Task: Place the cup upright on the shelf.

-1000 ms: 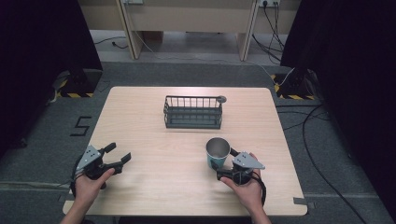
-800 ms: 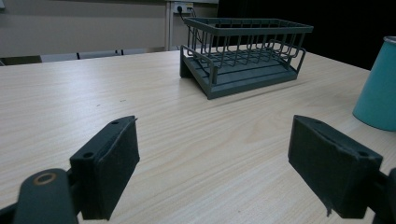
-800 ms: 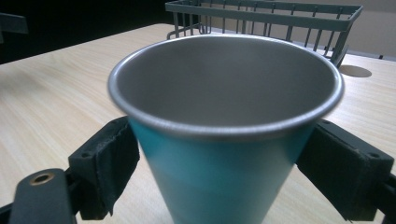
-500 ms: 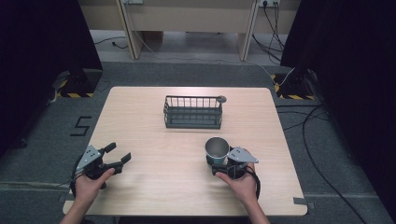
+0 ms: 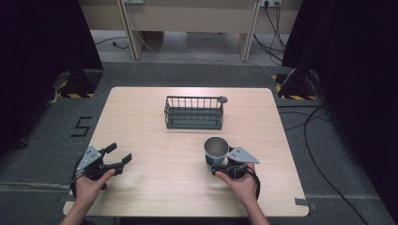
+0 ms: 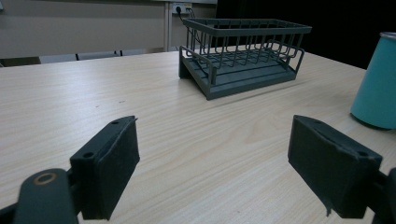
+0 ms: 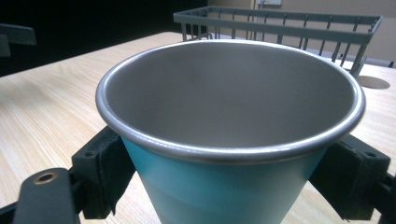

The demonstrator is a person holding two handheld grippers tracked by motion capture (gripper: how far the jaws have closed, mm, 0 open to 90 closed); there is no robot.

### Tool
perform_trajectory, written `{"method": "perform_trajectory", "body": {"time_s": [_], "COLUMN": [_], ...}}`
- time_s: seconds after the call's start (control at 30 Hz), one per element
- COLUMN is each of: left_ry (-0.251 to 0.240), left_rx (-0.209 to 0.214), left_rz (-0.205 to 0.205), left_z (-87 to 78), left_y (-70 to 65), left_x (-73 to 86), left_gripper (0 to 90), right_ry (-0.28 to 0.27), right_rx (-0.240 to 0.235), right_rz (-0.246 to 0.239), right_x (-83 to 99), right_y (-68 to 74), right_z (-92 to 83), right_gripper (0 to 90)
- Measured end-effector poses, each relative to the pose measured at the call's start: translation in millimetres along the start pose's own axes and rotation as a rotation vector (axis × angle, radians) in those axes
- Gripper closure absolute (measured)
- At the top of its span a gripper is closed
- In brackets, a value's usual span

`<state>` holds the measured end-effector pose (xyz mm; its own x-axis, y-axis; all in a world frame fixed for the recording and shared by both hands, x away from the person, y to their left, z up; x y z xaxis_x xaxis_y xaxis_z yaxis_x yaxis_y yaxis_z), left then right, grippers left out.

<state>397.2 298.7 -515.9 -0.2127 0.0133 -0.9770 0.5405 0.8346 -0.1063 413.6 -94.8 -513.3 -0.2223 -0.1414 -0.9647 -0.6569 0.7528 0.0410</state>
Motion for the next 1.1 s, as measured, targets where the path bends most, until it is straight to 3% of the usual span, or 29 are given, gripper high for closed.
{"method": "perform_trajectory", "body": {"time_s": [0.63,1.1], "left_ry": [-0.002,-0.005], "left_rx": [0.001,0.001], "left_rz": [0.002,-0.001], "left_z": [-0.2,-0.7], "left_y": [0.0,0.7], "left_x": [-0.5,-0.9], "left_gripper": [15.5,15.5], "right_ry": [-0.058,-0.099], "right_rx": [0.014,0.042], "right_rz": [-0.033,-0.025], "right_x": [-30.1,-57.3], "right_y": [-0.5,-11.1], "right_z": [8.0,20.9], "right_gripper": [16.2,16.3]}}
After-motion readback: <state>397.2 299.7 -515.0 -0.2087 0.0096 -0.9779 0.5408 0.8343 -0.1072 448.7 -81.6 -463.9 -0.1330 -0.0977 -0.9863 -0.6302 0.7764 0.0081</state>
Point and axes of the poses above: each handheld gripper's, and its own axes: z roughly forward along the jaws, x roughly out of its underside, y roughly to its left, the point moved 6 cm from there along z, roughly forward along the jaws, and after that the axes turned 2 degrees about -y, right-handed, at the moved point
